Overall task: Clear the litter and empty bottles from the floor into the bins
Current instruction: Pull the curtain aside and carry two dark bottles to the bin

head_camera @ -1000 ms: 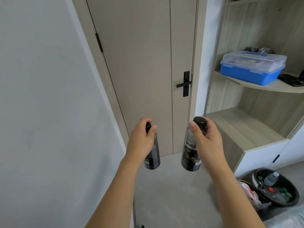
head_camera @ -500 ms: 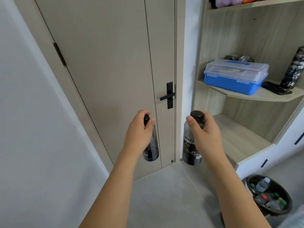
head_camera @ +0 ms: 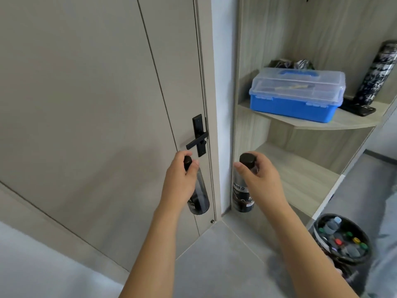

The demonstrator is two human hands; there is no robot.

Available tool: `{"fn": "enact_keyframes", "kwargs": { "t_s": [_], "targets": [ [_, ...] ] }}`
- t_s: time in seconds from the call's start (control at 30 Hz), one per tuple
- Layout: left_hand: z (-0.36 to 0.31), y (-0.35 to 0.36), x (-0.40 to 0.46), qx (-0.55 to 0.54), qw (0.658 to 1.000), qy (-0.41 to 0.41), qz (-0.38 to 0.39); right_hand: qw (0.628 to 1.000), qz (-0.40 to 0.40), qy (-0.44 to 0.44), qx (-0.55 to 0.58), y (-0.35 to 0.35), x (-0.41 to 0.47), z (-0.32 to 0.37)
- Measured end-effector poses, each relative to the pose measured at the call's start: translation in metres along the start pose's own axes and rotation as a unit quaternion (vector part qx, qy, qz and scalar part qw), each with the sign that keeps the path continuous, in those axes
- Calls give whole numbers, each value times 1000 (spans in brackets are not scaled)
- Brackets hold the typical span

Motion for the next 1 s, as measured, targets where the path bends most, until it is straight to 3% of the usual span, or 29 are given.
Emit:
{"fn": "enact_keyframes", "kwargs": {
  "t_s": [0.17, 0.37, 0.63, 1.0],
  "targets": [
    [-1, 38, 41, -15, 998, 17, 65, 998, -35, 29, -35, -15, 25, -12],
    [-53, 133, 54, -27, 981, 74, 177, 990, -117, 53, -52, -91, 35, -30],
    [-164, 241, 46, 53, 950, 199, 235, 977, -191, 61, -77, -210, 35, -56],
    [-278, 389, 26, 87, 915, 257, 300, 955, -272, 96, -74, -386, 48, -122]
  ]
}}
Point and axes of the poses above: each hand's wrist, its own x-axis towards the middle knuckle, its own y-axis out of the palm, z = x × y, the point moved 4 cm from there along x, towards the middle knuckle, and after that the axes turned 4 degrees about z, right-handed, at the moved point
